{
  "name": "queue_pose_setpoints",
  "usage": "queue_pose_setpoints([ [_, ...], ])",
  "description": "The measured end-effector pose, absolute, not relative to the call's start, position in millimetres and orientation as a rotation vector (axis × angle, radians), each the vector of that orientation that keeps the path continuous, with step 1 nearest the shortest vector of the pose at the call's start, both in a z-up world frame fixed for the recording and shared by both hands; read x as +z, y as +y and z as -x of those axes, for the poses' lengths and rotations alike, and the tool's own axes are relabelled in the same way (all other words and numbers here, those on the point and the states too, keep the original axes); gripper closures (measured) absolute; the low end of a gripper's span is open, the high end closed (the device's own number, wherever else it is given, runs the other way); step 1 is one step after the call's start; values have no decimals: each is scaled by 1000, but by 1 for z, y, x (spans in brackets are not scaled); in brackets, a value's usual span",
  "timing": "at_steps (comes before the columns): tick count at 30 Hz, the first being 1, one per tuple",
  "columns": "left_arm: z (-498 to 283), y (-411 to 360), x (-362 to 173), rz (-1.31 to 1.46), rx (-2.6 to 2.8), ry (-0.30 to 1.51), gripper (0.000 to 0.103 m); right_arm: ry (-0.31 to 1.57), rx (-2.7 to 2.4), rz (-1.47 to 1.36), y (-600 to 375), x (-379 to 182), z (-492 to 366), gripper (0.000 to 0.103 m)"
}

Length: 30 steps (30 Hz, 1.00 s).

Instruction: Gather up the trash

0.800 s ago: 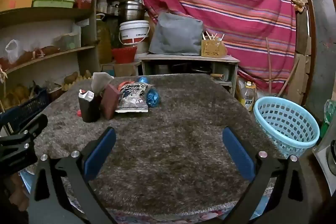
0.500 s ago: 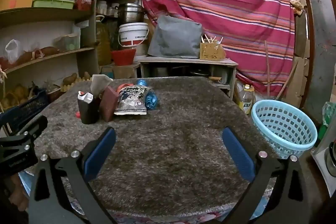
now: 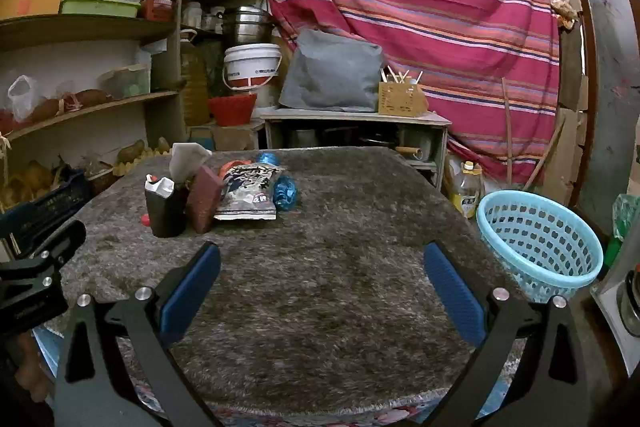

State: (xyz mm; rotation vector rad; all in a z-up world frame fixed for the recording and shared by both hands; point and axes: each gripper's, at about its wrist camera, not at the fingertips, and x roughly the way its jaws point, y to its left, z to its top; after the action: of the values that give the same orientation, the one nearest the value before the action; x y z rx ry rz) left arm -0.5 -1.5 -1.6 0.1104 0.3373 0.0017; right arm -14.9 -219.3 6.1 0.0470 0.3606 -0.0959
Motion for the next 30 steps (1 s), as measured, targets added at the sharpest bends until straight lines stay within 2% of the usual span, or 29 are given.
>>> queue_pose_setpoints([
  [30,0,4,-7,-111,11,347,5,368,-109,-46,-222,-5,9,4],
])
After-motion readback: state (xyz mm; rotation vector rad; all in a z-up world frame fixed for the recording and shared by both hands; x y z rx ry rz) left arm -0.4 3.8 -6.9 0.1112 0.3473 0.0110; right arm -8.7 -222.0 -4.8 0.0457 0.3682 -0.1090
